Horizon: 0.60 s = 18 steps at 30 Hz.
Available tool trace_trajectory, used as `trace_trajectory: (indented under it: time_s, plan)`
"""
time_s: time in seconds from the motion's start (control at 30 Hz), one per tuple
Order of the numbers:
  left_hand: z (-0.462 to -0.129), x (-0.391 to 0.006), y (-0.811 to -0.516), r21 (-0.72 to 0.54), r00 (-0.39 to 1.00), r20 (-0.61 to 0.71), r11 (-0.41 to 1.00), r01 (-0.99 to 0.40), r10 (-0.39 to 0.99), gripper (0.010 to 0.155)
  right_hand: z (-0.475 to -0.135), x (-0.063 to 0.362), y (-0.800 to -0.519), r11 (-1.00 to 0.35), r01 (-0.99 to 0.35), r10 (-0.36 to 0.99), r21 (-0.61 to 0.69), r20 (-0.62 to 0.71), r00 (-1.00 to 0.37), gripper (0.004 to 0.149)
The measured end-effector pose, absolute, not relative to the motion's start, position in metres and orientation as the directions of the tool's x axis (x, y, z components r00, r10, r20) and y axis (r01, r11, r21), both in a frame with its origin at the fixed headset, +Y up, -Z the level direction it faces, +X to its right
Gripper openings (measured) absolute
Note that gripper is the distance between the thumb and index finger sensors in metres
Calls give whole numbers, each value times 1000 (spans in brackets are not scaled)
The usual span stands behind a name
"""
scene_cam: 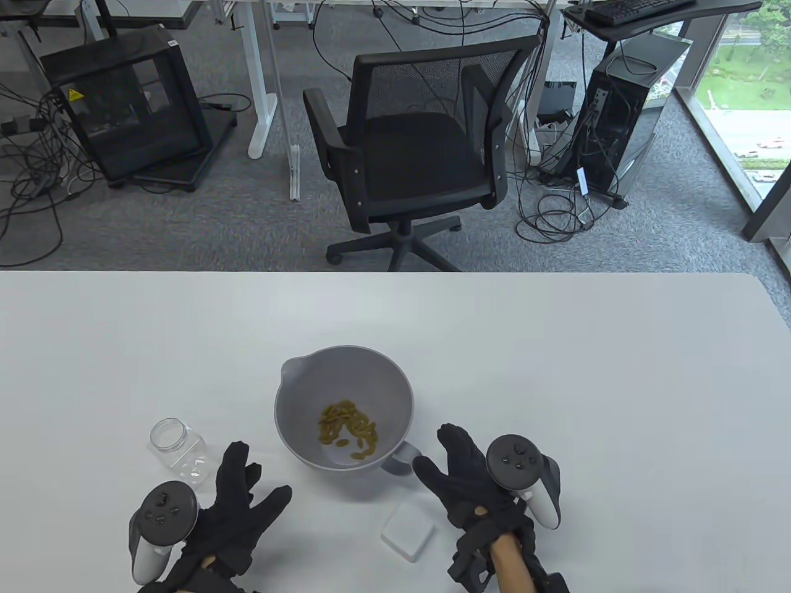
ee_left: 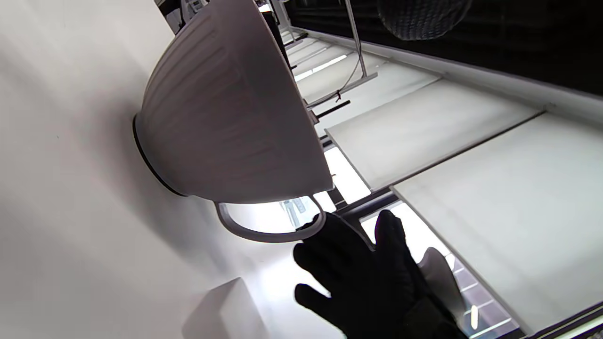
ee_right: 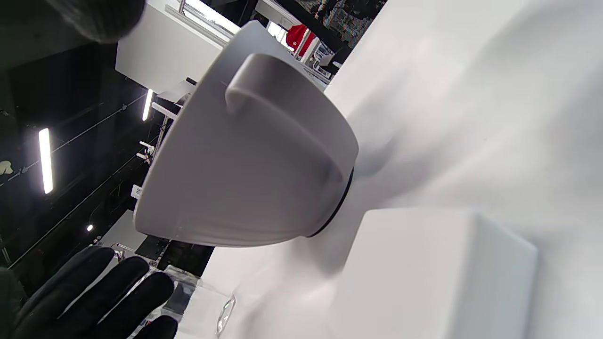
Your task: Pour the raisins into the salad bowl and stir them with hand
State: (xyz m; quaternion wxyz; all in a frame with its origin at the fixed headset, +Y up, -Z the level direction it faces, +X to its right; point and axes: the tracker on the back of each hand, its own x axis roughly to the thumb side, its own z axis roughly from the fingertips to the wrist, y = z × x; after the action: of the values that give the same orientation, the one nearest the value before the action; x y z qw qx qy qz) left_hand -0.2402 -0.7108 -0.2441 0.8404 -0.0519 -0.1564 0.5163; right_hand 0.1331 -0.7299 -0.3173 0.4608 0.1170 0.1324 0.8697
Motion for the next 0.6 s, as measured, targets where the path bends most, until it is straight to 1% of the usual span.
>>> trace_trajectory:
  time_s: [0.07,0.23,0.4,0.47,0.5,0.57,0.6]
  plan:
    - [-244,-239,-713,-277,464,217,509,-815,859,106,-318,133,-730,-540,-769,832,342,78,-550,97]
    - [-242,-232,-717,-343,390,214,443,-828,895,106,-320,134,-734,-525,-770,836,363,49,-547,98]
    - [-241,-235,-718,-337,417,219,470,-816,882,106,-318,132,-728,-542,-766,830,346,81,-551,97]
    - [-240,-237,-714,-326,392,249,458,-827,886,105,-312,129,-716,-564,-770,824,297,143,-548,96]
    - [-239,-239,-708,-308,368,293,452,-837,882,104,-306,126,-703,-608,-762,793,222,206,-573,95]
    - [-234,-241,-694,-260,357,377,467,-845,855,103,-298,121,-685,-692,-715,706,99,297,-642,93]
    - [-230,-244,-686,-221,373,421,492,-842,827,103,-292,117,-674,-739,-673,641,38,349,-684,93]
